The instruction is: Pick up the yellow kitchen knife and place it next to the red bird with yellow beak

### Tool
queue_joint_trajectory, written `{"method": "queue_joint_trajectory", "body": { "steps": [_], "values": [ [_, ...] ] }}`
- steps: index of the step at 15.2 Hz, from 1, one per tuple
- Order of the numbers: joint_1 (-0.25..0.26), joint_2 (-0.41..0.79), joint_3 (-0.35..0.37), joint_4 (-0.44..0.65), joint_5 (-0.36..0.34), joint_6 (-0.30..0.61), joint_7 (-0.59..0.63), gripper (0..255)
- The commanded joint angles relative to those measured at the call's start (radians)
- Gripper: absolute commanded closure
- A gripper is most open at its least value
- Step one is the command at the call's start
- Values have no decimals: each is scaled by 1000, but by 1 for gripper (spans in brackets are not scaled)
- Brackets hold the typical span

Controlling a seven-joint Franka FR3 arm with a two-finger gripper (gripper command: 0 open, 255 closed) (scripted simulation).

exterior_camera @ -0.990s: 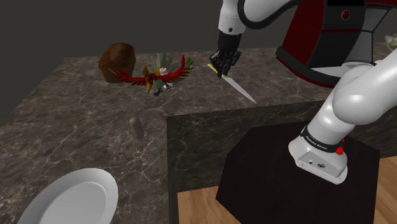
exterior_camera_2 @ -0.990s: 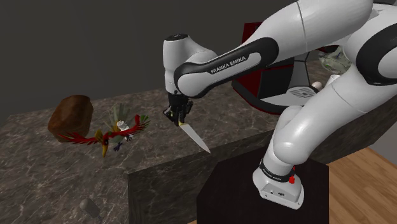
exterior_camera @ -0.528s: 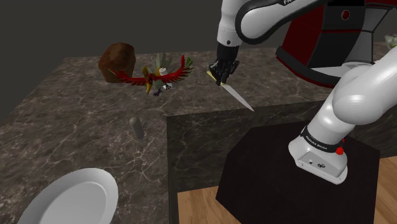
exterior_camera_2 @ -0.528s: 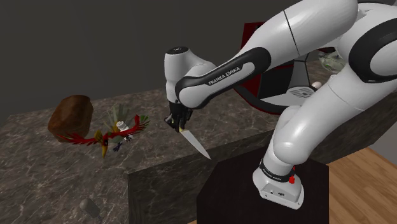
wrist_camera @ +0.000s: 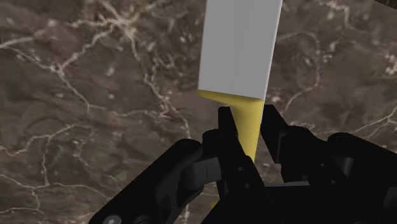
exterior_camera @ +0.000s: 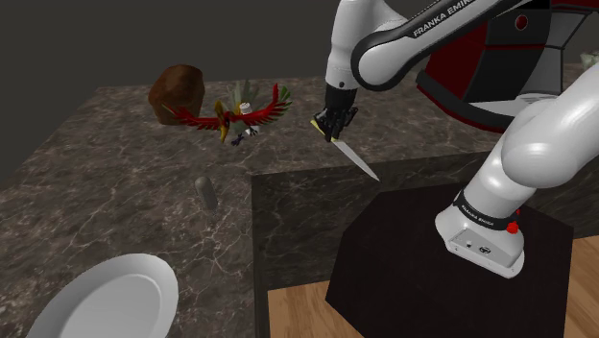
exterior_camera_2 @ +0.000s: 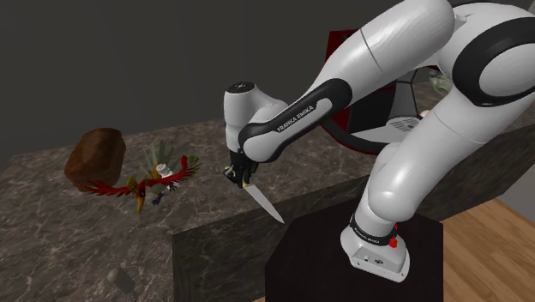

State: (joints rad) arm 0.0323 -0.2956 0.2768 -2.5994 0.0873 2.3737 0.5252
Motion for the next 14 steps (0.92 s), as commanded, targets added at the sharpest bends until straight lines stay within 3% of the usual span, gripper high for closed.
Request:
{"method": "queue_joint_trajectory", "body": {
  "steps": [1, 8, 9, 14],
  "values": [
    [-1, 14, 2, -6, -2, 21, 2, 255],
    [-1, 14, 2, -6, -3, 20, 2, 255],
    [-1, 14, 2, -6, -3, 20, 2, 0],
    [-1, 14, 2, -6, -3, 20, 2, 0]
  ]
}}
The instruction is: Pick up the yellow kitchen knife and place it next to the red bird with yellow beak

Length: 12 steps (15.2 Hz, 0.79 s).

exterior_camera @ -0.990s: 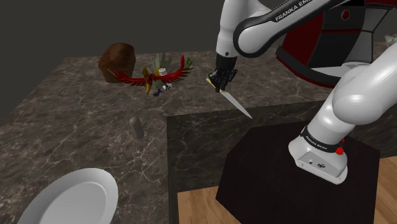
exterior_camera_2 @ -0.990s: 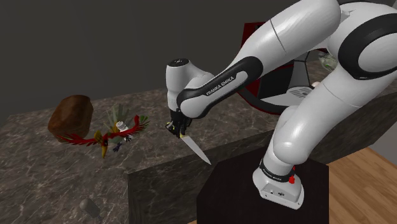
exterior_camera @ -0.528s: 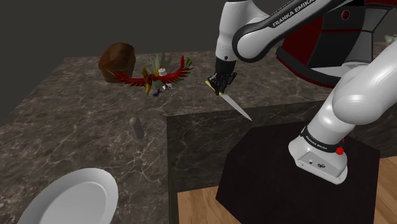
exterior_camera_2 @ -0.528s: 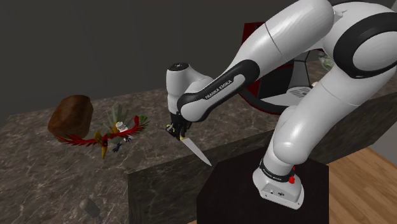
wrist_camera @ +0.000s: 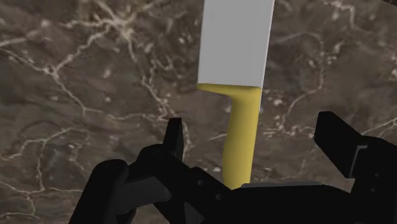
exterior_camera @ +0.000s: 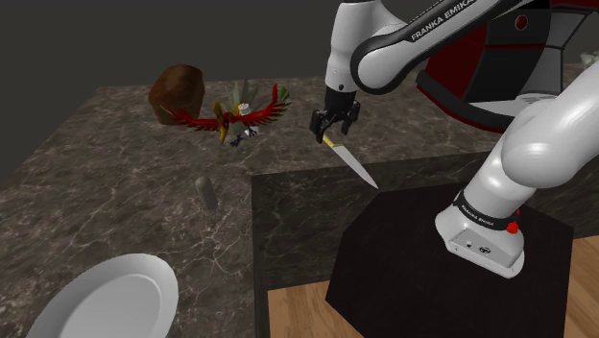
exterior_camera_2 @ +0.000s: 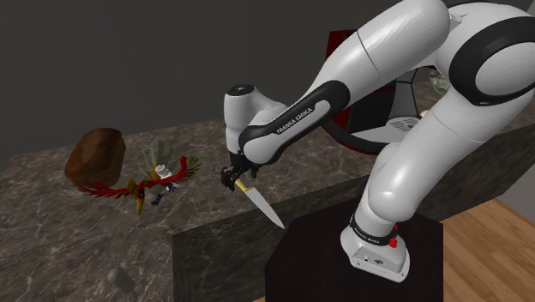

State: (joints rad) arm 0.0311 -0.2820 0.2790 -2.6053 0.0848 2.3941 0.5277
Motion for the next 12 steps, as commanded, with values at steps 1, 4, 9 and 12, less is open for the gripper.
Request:
{"method": "queue_joint_trajectory", "body": {
  "steps": [1, 4, 9, 12],
  "values": [
    [3, -27, -4, 13, 5, -40, -5, 0],
    [8, -94, -16, 57, 14, -150, -14, 0],
    [8, -94, -16, 57, 14, -150, -14, 0],
    [8, -94, -16, 57, 14, -150, -14, 0]
  ]
}}
